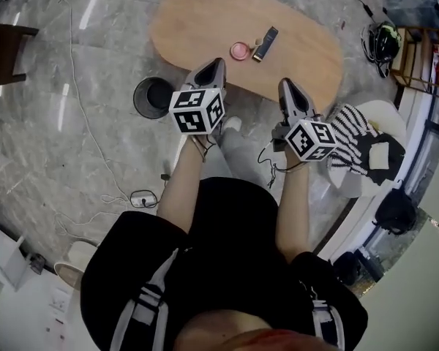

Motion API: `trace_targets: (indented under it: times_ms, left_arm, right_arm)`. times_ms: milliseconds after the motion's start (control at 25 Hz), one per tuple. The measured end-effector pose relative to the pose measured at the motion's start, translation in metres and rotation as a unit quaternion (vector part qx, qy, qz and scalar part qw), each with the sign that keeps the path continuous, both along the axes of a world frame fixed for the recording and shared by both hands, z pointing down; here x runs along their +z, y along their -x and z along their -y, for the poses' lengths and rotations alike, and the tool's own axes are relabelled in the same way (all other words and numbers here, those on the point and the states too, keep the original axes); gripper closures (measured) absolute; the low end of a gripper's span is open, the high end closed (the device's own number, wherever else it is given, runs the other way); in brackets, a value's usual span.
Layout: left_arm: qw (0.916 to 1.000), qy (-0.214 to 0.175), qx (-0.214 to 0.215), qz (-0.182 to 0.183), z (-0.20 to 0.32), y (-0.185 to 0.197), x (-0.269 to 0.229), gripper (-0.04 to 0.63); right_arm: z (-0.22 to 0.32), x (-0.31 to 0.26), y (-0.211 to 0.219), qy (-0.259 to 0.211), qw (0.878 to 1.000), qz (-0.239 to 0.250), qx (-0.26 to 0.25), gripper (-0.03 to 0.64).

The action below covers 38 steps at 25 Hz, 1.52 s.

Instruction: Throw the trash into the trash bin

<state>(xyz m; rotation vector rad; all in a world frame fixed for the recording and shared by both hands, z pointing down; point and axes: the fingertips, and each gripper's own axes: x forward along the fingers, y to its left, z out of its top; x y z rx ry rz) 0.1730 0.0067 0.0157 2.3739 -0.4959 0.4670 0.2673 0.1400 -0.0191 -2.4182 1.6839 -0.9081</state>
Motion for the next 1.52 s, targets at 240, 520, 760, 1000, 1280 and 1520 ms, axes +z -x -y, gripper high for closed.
trace_targets:
  times_ms: [240, 520, 760, 1000, 1280, 1520]
  left_arm:
    - [0.9989, 0.025, -0.003, 0.038, -0.014, -0.001, 0.054, 0.586]
    - [0.9949, 0.074, -0.031, 0.062, -0.030, -0.007, 0.147, 0.586]
    - [0.9887, 0.118, -0.049, 0.079, -0.042, -0.013, 0.229, 0.586]
    - [0.9857, 0.113, -0.077, 0.099, -0.021, -0.006, 0.281, 0.586]
    - [0.9857, 0.093, -0.079, 0.116, 0.008, 0.000, 0.319, 0.586]
    - [0.9793, 0.113, -0.110, 0.127, 0.012, 0.017, 0.345, 0.586]
  right_arm:
    - [-0.014, 0.057, 0.001, 0.027, 0.999, 0.042, -0.003, 0.604]
    - [-0.022, 0.140, 0.000, 0.069, 0.994, 0.072, -0.032, 0.604]
    - [-0.011, 0.212, 0.003, 0.101, 0.988, 0.086, -0.080, 0.604]
    - [0.024, 0.279, -0.005, 0.104, 0.986, 0.061, -0.115, 0.604]
    - [0.067, 0.339, -0.010, 0.122, 0.978, -0.017, -0.167, 0.604]
    - [0.088, 0.387, -0.007, 0.160, 0.956, -0.094, -0.228, 0.603]
